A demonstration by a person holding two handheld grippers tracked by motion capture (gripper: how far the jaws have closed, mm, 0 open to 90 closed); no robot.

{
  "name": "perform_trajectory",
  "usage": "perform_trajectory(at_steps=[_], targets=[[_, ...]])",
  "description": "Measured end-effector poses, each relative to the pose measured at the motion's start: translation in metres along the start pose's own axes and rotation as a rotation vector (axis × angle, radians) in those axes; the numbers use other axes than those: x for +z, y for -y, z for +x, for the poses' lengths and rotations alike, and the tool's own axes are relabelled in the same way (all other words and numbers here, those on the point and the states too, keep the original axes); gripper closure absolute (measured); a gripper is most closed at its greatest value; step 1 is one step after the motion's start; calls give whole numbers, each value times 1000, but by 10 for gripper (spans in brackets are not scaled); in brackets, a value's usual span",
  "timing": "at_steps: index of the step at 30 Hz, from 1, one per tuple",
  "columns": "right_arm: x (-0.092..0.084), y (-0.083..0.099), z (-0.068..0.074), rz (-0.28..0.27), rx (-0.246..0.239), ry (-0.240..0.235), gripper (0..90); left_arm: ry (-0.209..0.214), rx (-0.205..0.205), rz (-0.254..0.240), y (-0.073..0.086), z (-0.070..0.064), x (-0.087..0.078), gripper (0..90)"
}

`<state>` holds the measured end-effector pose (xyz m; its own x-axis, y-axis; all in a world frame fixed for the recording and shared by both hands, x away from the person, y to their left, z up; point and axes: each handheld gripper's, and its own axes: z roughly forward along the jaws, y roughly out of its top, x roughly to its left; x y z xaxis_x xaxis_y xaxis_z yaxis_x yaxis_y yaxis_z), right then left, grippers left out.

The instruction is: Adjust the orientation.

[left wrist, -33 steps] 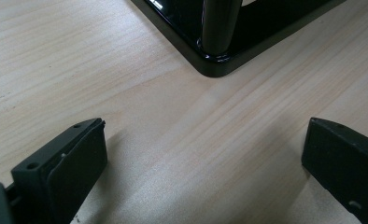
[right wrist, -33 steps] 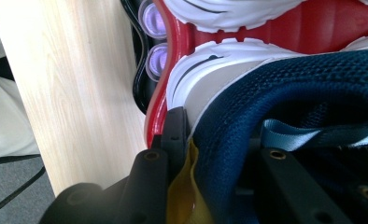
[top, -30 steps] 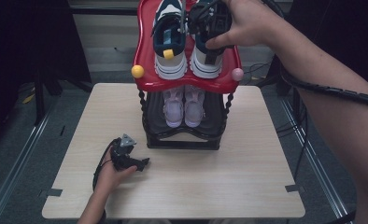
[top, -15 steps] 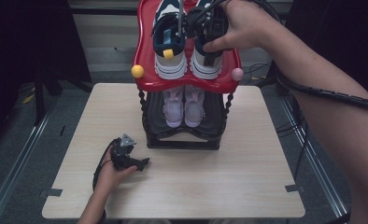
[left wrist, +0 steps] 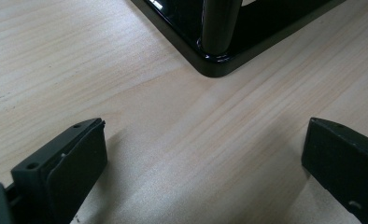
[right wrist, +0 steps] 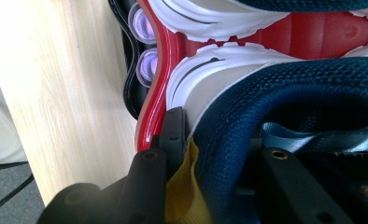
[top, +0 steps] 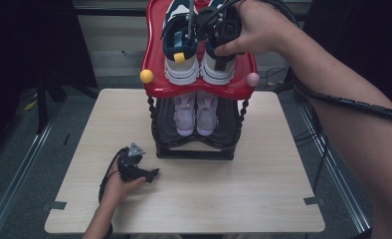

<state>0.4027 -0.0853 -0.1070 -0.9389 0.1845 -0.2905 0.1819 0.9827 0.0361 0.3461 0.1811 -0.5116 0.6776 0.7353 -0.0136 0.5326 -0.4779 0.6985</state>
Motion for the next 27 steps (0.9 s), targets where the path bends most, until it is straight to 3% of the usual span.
perform_trajectory(at_steps=[3,11,19,27], targets=[[0,1,0,-13,10,5,690,0,0,0,0,0,0,0],[-1,3,0,-21,39,-31,505,0,-1,0,0,0,0,0],[-14,10,-4,-61,88,-19,350,0,-1,0,0,0,0,0],[-22,23,-3,-80,103,-51,242,1,0,0,0,0,0,0]])
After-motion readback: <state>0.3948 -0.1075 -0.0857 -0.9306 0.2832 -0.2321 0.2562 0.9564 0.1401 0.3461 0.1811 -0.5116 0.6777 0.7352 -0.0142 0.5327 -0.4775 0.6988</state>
